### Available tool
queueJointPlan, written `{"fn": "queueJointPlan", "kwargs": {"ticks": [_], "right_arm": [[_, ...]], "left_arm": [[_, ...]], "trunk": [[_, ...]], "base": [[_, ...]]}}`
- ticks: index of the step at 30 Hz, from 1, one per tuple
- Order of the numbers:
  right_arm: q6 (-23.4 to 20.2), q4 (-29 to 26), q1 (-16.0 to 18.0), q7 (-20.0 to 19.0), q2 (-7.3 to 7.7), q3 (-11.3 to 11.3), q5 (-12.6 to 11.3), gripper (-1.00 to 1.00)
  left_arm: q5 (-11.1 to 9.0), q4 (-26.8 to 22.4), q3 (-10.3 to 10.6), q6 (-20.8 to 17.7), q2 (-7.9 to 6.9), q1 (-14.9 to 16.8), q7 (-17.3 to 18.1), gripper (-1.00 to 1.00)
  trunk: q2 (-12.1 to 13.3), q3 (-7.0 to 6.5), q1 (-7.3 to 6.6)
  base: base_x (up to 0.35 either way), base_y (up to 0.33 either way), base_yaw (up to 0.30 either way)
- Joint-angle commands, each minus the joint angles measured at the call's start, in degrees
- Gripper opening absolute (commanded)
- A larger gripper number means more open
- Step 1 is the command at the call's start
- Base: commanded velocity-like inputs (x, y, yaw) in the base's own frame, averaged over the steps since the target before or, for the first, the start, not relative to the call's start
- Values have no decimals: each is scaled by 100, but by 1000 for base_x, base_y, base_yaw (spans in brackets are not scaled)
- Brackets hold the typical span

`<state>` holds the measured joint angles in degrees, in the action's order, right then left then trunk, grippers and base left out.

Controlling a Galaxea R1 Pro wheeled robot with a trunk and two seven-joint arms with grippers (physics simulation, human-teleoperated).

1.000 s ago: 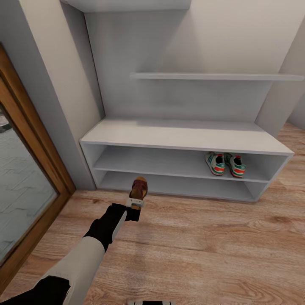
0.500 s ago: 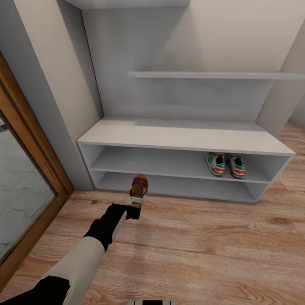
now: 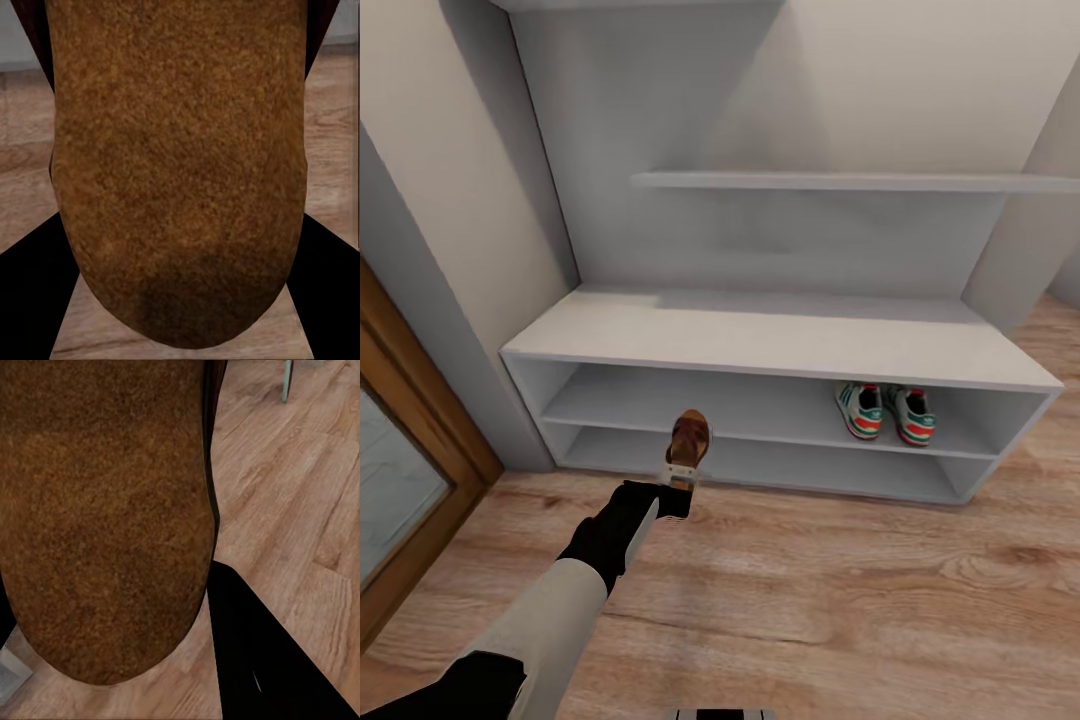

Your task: Pick up the two gym shoes and the two sandals from the corridor floor and place them onto the hallstand (shoe rack) in the corridor, making sure they are on the rack and not on the floor. Arrange them so the two gym shoes are next to each other and the two sandals are next to each other.

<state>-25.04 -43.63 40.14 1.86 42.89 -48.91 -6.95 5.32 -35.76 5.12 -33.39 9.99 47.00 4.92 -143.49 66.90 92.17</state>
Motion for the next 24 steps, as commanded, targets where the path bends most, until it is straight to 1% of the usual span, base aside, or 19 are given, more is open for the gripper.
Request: {"fn": "queueJointPlan", "kwargs": {"ticks": [1, 5, 14, 19, 24], "right_arm": [[-27, -5, 3, 33, 0, -4, -78, -100], [-27, -5, 3, 31, 0, -4, -78, -100], [-27, -5, 3, 33, 0, -4, -78, -100], [-24, -5, 3, 34, 0, -4, -78, -100], [-19, -5, 3, 30, 0, -4, -78, -100]], "left_arm": [[57, -10, -3, -28, 1, 2, 37, -100], [57, -10, -3, -28, 1, 2, 37, -100], [57, -10, -3, -28, 1, 2, 35, -100], [57, -10, -3, -28, 1, 2, 35, -100], [57, -10, -3, -28, 1, 2, 35, -100]], "trunk": [[-2, 5, 2], [-2, 5, 2], [-2, 5, 2], [-2, 5, 2], [-2, 5, 2]], "base": [[283, -223, 0], [299, -153, 0], [325, -16, 0], [199, 0, 0], [47, 0, 0]]}}
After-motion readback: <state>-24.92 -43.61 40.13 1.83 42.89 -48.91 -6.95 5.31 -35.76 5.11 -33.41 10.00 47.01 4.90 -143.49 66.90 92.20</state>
